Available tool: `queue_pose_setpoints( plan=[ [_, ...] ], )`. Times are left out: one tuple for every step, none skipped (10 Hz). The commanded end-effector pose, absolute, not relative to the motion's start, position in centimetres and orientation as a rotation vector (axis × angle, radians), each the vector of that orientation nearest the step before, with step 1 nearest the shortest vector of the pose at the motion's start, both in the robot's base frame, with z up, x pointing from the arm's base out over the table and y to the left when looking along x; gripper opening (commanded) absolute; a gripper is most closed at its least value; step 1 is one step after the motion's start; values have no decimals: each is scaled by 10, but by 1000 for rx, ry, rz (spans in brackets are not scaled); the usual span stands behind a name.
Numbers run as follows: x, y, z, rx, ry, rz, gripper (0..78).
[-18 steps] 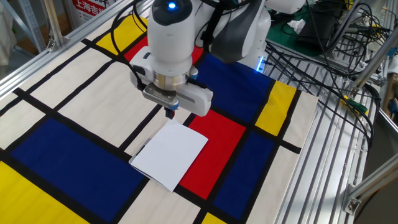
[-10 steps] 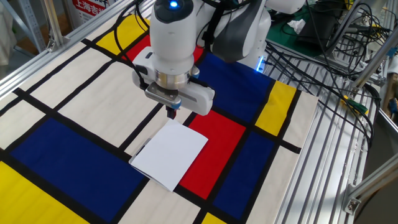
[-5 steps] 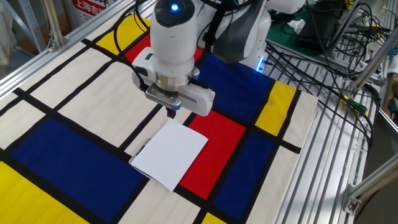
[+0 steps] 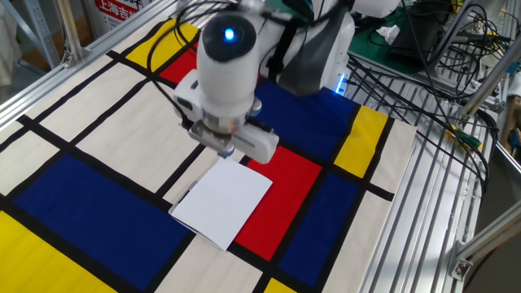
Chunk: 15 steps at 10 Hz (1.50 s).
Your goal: Unfold a piece of paper
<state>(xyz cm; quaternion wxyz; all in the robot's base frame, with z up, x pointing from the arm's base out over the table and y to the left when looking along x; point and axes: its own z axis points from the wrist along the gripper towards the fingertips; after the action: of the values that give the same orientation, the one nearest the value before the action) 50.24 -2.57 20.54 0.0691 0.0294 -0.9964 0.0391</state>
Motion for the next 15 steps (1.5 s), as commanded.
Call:
queue_pose_setpoints(
  plan=[
    [516, -40, 174, -13, -2946, 253, 0],
    [516, -44, 172, -18, -2936, 277, 0],
    [516, -50, 169, -30, -2910, 306, 0],
    [514, -53, 164, -51, -2897, 310, 0],
    [511, -53, 160, -67, -2897, 316, 0],
    [509, -52, 154, -88, -2896, 326, 0],
    [506, -50, 145, -104, -2896, 334, 0],
    [503, -48, 137, -110, -2897, 339, 0],
    [499, -46, 132, -118, -2897, 340, 0],
    [495, -46, 128, -134, -2896, 342, 0],
    [490, -46, 124, -150, -2896, 348, 0],
    [486, -47, 120, -153, -2896, 351, 0],
    [485, -50, 118, -145, -2896, 349, 0],
    [485, -51, 118, -153, -2897, 349, 0],
    [485, -52, 117, -174, -2897, 352, 0]
  ],
)
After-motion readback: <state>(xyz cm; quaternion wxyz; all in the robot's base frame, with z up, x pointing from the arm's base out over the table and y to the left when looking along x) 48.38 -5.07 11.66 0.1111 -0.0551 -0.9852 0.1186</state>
